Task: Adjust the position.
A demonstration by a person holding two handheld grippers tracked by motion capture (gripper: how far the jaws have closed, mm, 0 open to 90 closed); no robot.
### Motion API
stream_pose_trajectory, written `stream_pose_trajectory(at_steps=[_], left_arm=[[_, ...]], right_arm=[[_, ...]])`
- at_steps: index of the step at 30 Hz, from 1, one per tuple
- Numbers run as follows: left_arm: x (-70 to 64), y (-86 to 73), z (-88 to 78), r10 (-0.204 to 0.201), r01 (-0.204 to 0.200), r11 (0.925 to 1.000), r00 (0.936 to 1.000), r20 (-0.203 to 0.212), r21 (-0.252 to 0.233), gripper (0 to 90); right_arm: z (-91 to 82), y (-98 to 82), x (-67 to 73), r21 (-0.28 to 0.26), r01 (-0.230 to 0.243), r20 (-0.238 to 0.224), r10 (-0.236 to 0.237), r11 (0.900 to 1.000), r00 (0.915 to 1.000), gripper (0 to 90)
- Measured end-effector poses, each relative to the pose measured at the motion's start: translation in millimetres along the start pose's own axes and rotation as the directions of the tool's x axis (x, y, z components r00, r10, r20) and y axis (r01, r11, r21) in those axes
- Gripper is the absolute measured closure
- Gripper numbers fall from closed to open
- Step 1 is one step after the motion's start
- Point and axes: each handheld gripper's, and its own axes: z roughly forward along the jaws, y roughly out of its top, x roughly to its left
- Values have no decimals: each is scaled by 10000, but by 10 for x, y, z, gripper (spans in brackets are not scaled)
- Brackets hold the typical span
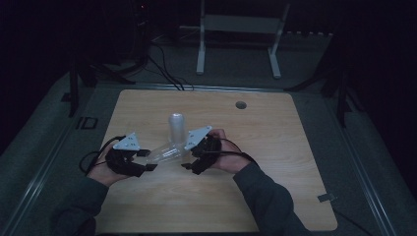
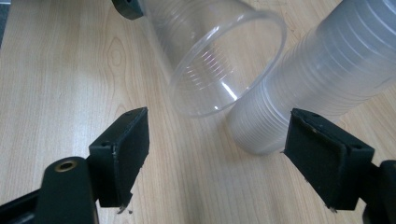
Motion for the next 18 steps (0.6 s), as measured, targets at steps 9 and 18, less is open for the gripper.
stream_pose_trajectory(at_steps=[9, 18], left_arm=[[16, -12, -23, -140, 138, 9990, 9999, -53, -432, 422], [17, -25, -68, -281, 265, 9949, 9995, -143, -975, 423]], right_arm=[[12, -65, -43, -421, -609, -180, 602, 9973, 9980, 216], [36, -89, -51, -770, -920, -305, 899, 9928, 9955, 222]])
